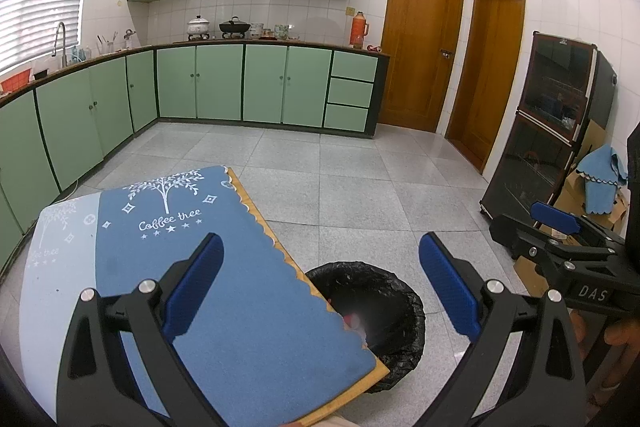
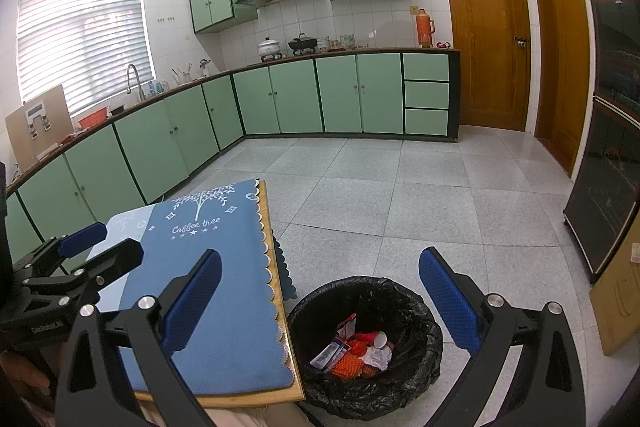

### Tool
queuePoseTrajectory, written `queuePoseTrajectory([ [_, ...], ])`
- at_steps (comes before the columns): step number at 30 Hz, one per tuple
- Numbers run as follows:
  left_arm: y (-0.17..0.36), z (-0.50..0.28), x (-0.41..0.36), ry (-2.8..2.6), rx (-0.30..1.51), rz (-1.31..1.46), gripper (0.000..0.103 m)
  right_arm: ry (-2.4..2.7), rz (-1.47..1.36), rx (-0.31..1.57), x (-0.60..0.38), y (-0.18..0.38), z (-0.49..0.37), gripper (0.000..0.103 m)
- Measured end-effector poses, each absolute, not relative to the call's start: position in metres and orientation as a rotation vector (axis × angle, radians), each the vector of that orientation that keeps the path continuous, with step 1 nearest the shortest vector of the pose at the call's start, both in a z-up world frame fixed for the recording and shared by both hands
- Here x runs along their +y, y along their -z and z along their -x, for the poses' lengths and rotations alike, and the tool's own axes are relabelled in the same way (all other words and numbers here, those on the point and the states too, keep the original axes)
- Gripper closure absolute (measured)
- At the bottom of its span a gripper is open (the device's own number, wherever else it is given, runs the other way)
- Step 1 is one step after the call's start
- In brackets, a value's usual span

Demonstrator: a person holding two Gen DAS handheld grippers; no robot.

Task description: Collect trash

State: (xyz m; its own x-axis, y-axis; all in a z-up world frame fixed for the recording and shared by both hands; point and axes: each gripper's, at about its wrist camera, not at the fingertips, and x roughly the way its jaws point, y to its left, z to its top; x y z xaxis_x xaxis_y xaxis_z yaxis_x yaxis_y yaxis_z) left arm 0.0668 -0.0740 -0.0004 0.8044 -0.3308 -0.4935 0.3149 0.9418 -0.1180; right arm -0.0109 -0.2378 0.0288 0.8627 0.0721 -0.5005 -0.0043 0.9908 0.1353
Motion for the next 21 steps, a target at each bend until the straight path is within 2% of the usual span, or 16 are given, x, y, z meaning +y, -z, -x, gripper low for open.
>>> queuePoseTrajectory([
  [21,0.0034,-0.0671,-0.0746,0.356,0.547,0.03,0.008,-0.04,-0.133,0.531,-0.2382,-0.0279,0.011,0.006],
])
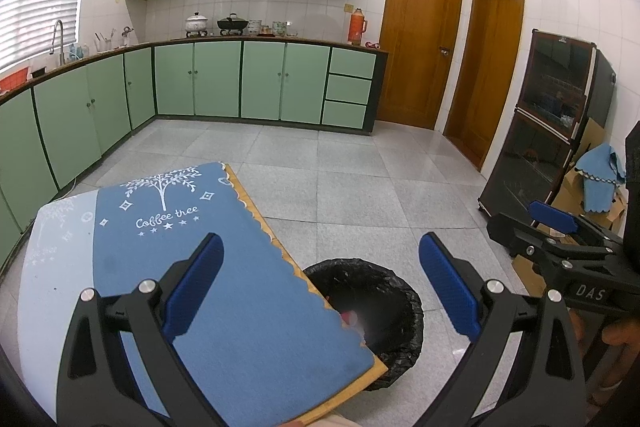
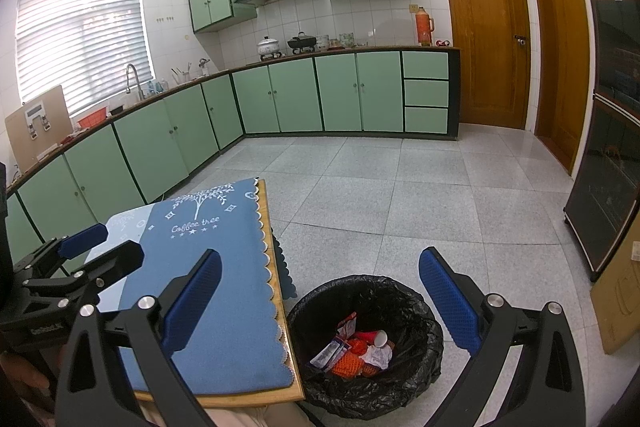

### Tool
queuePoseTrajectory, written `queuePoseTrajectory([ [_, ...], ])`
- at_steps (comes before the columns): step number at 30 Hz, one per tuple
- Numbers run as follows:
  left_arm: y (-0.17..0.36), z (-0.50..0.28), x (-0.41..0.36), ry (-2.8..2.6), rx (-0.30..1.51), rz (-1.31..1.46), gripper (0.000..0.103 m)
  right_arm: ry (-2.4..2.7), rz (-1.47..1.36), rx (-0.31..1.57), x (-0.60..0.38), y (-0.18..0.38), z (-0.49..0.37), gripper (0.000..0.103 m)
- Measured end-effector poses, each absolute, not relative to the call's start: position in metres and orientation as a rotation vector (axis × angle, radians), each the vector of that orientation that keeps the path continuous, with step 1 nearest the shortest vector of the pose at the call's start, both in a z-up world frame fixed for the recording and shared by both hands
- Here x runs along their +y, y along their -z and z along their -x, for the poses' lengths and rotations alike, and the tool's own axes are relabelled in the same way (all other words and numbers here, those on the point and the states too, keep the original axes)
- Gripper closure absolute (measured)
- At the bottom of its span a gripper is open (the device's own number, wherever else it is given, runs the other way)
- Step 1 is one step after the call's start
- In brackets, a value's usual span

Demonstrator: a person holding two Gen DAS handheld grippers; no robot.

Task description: Collect trash

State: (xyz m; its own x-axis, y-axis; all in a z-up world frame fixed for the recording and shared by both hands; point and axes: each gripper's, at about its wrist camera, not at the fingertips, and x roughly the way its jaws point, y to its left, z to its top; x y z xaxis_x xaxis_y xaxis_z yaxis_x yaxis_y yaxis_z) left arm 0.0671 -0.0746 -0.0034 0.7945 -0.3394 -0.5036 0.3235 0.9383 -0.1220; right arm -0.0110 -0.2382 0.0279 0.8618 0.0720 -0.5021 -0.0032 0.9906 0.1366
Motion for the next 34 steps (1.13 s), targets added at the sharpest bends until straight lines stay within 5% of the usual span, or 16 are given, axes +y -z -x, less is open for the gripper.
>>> queuePoseTrajectory([
  [34,0.0013,-0.0713,-0.0778,0.35,0.557,0.028,0.008,-0.032,-0.139,0.536,-0.2391,-0.0177,0.012,0.006],
])
